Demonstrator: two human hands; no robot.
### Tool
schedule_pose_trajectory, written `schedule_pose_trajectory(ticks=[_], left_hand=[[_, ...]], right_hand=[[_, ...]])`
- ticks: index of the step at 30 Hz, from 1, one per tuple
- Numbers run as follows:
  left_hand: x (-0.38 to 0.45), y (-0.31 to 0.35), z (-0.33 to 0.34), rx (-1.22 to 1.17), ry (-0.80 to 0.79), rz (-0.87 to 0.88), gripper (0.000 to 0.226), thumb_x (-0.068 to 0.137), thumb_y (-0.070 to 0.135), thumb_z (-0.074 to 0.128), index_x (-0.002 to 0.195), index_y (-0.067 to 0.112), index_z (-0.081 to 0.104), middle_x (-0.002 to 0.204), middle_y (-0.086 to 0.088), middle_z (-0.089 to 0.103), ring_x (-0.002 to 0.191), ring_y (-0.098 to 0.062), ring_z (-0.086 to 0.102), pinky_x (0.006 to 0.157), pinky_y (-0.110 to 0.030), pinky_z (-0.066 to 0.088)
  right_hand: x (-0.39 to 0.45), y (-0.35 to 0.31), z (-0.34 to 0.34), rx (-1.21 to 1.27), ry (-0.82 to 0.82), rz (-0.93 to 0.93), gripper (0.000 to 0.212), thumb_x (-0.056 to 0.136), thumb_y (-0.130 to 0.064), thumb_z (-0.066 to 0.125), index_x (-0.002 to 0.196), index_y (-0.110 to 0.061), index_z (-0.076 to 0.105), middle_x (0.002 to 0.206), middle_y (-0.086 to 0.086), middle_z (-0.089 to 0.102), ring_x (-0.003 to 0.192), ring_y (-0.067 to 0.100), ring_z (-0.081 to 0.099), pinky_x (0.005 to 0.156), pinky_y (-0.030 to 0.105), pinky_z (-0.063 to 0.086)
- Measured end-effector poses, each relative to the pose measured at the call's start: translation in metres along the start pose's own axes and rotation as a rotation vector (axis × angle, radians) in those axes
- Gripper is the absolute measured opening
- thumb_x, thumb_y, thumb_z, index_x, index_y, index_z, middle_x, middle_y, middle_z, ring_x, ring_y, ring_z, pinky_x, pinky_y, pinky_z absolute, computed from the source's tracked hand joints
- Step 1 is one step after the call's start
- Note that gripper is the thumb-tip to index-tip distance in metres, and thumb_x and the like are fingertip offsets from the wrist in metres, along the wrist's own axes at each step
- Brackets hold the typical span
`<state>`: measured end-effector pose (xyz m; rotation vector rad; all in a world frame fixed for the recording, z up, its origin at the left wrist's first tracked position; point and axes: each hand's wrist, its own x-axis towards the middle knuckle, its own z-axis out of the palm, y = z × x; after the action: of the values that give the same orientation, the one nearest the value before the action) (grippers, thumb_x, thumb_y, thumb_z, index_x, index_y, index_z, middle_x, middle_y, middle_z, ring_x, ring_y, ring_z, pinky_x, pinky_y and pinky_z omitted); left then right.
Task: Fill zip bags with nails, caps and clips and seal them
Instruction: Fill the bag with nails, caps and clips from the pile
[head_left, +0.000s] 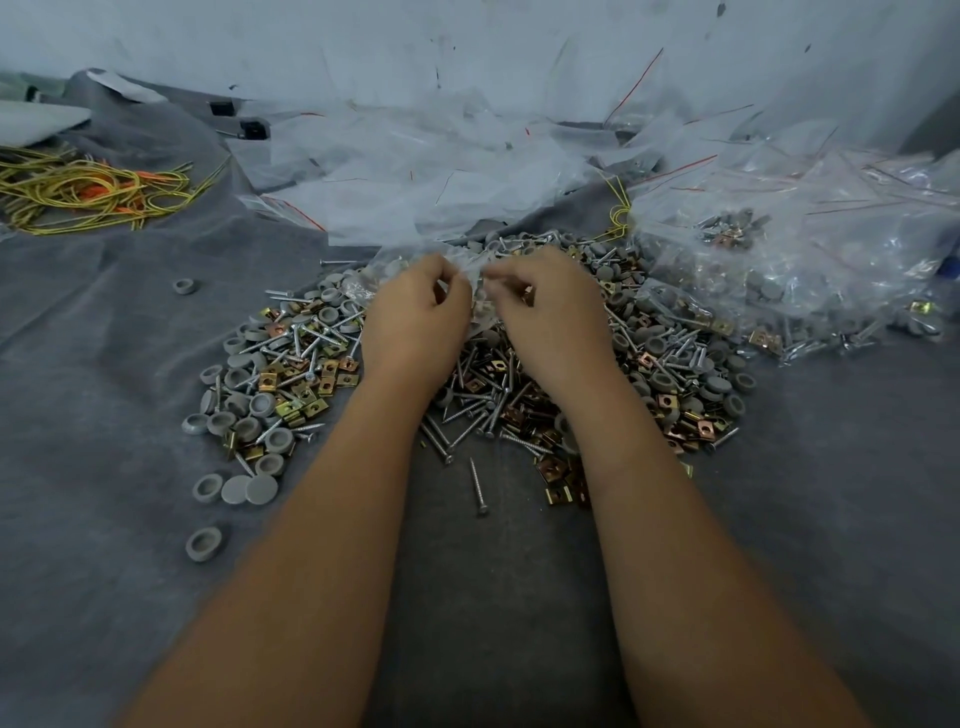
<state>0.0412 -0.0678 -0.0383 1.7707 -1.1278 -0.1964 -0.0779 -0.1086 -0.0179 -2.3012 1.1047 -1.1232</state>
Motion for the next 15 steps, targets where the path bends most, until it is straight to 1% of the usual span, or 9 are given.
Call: schedule_pose_trajectory(ticks=[2, 3, 5, 7, 9, 11, 13, 15], left_hand=[[-0.001, 0.0, 0.0, -0.001, 0.003, -0.005, 0.018, 0.094, 0.033, 0.05, 0.082, 0.025, 0.06, 0.058, 0.005, 0.053, 0.052, -0.014, 0.047, 0.053, -0.029, 0.036], [-0.002, 0.0, -0.001, 0.0, -0.002, -0.007, 0.018, 0.094, 0.033, 0.05, 0.081, 0.026, 0.059, 0.058, 0.005, 0.053, 0.052, -0.015, 0.047, 0.053, -0.029, 0.037], [-0.002, 0.001, -0.001, -0.002, -0.017, -0.013, 0.018, 0.094, 0.032, 0.05, 0.079, 0.025, 0.059, 0.059, 0.005, 0.054, 0.051, -0.015, 0.048, 0.055, -0.031, 0.04], [-0.003, 0.001, -0.002, -0.018, -0.025, -0.022, 0.019, 0.093, 0.031, 0.051, 0.077, 0.025, 0.058, 0.059, 0.005, 0.055, 0.051, -0.015, 0.048, 0.055, -0.031, 0.042], [-0.002, 0.001, -0.002, -0.016, -0.021, -0.029, 0.02, 0.093, 0.031, 0.051, 0.074, 0.026, 0.057, 0.059, 0.006, 0.054, 0.051, -0.014, 0.047, 0.055, -0.029, 0.039], [-0.001, 0.002, -0.001, 0.0, -0.017, -0.029, 0.022, 0.093, 0.031, 0.052, 0.072, 0.027, 0.055, 0.058, 0.006, 0.054, 0.052, -0.014, 0.048, 0.053, -0.028, 0.037], [0.0, 0.002, -0.001, 0.006, -0.019, -0.035, 0.023, 0.093, 0.031, 0.052, 0.071, 0.028, 0.054, 0.058, 0.006, 0.055, 0.053, -0.014, 0.049, 0.053, -0.028, 0.037], [0.0, 0.003, 0.0, 0.016, -0.02, -0.039, 0.023, 0.093, 0.031, 0.052, 0.07, 0.028, 0.054, 0.057, 0.005, 0.054, 0.052, -0.014, 0.049, 0.052, -0.027, 0.037]], right_hand=[[0.001, 0.0, -0.01, 0.059, 0.087, 0.086, 0.024, 0.094, -0.014, 0.055, 0.109, -0.023, 0.072, 0.105, -0.003, 0.063, 0.093, 0.013, 0.059, 0.08, 0.03, 0.049], [0.002, 0.001, -0.015, 0.061, 0.112, 0.138, 0.027, 0.094, -0.013, 0.052, 0.108, -0.025, 0.071, 0.108, -0.003, 0.064, 0.092, 0.014, 0.06, 0.081, 0.033, 0.051], [0.002, 0.004, -0.024, 0.034, 0.107, 0.24, 0.031, 0.092, -0.011, 0.049, 0.108, -0.026, 0.071, 0.111, -0.003, 0.065, 0.093, 0.017, 0.061, 0.082, 0.038, 0.053], [0.0, 0.007, -0.028, -0.031, 0.034, 0.308, 0.032, 0.088, -0.012, 0.049, 0.104, -0.024, 0.072, 0.108, -0.001, 0.068, 0.098, 0.021, 0.061, 0.088, 0.042, 0.052], [-0.001, 0.008, -0.028, -0.122, -0.087, 0.338, 0.03, 0.086, -0.016, 0.049, 0.102, -0.022, 0.073, 0.111, 0.003, 0.069, 0.106, 0.029, 0.058, 0.094, 0.046, 0.048], [-0.001, 0.006, -0.023, -0.303, -0.232, 0.346, 0.031, 0.088, -0.025, 0.05, 0.112, -0.024, 0.07, 0.121, 0.006, 0.063, 0.116, 0.033, 0.05, 0.102, 0.047, 0.04], [-0.002, 0.004, -0.014, -0.512, -0.333, 0.288, 0.032, 0.09, -0.031, 0.05, 0.117, -0.024, 0.067, 0.125, 0.007, 0.055, 0.122, 0.033, 0.042, 0.103, 0.049, 0.03], [-0.003, 0.002, -0.007, -0.602, -0.324, 0.207, 0.03, 0.092, -0.029, 0.051, 0.116, -0.024, 0.067, 0.122, 0.007, 0.051, 0.121, 0.033, 0.04, 0.103, 0.049, 0.03]])
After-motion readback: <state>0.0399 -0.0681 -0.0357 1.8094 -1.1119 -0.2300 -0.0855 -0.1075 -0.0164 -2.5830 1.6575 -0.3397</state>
